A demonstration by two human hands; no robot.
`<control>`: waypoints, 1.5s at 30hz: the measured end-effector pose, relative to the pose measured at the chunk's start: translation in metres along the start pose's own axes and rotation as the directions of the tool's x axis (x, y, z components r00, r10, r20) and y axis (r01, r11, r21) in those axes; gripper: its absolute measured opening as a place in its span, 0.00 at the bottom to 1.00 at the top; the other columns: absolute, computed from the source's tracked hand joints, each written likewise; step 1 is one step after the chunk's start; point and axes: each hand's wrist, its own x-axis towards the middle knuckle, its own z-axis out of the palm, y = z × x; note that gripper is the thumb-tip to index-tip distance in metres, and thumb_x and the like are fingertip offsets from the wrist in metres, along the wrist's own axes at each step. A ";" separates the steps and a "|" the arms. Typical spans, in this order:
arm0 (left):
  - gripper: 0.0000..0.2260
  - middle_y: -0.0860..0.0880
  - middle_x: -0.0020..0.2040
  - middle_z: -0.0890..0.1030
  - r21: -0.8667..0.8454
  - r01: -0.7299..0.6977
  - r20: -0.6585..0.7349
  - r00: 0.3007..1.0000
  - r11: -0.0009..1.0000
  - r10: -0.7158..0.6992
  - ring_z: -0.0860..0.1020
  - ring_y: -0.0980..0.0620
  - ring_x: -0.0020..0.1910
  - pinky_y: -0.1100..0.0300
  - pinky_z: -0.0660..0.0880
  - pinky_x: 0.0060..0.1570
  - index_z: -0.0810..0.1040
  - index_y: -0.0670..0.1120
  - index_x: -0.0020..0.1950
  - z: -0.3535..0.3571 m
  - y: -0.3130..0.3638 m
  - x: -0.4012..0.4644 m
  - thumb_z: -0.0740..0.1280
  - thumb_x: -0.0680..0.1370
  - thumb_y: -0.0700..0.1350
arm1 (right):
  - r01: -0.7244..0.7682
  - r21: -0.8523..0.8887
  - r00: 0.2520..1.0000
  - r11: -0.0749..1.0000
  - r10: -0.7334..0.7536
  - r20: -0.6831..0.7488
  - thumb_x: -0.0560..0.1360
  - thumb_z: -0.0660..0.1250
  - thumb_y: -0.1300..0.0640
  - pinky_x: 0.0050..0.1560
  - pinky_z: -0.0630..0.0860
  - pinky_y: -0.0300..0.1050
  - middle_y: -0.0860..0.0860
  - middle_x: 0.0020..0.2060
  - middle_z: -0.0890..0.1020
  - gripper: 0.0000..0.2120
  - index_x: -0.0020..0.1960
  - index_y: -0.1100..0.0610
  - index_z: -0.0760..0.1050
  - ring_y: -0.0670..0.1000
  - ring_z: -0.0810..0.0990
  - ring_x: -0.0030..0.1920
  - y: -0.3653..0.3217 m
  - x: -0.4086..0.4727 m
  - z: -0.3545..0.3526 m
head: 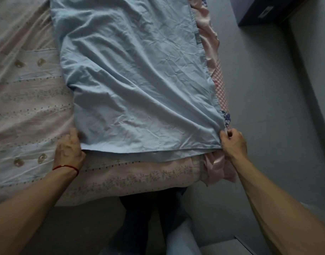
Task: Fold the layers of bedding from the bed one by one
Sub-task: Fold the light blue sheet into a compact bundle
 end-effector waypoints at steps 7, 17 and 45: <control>0.15 0.41 0.39 0.71 -0.203 -0.063 -0.232 0.973 0.977 0.015 0.70 0.41 0.39 0.50 0.63 0.36 0.68 0.43 0.41 -0.010 -0.001 -0.051 0.60 0.68 0.24 | 0.059 0.107 0.978 0.993 -0.036 -0.204 0.82 0.62 0.55 0.42 0.63 0.48 0.60 0.41 0.75 0.10 0.47 0.62 0.67 0.58 0.72 0.41 0.000 -0.016 -0.011; 0.11 0.35 0.56 0.74 -0.370 0.231 -0.057 0.961 0.900 -0.270 0.74 0.38 0.54 0.51 0.68 0.53 0.78 0.40 0.50 -0.008 -0.010 -0.073 0.66 0.72 0.28 | -0.010 0.306 0.989 0.952 -0.036 0.145 0.66 0.72 0.32 0.51 0.80 0.59 0.54 0.46 0.84 0.25 0.49 0.53 0.79 0.55 0.82 0.45 0.005 -0.008 -0.009; 0.17 0.42 0.40 0.81 -0.720 0.423 0.034 0.814 0.551 -0.580 0.77 0.45 0.39 0.74 0.70 0.27 0.81 0.45 0.41 0.020 -0.044 -0.097 0.60 0.71 0.24 | -0.019 0.300 0.994 0.954 0.050 -0.096 0.75 0.76 0.52 0.41 0.73 0.48 0.55 0.38 0.82 0.10 0.44 0.59 0.82 0.52 0.77 0.38 0.005 -0.026 0.003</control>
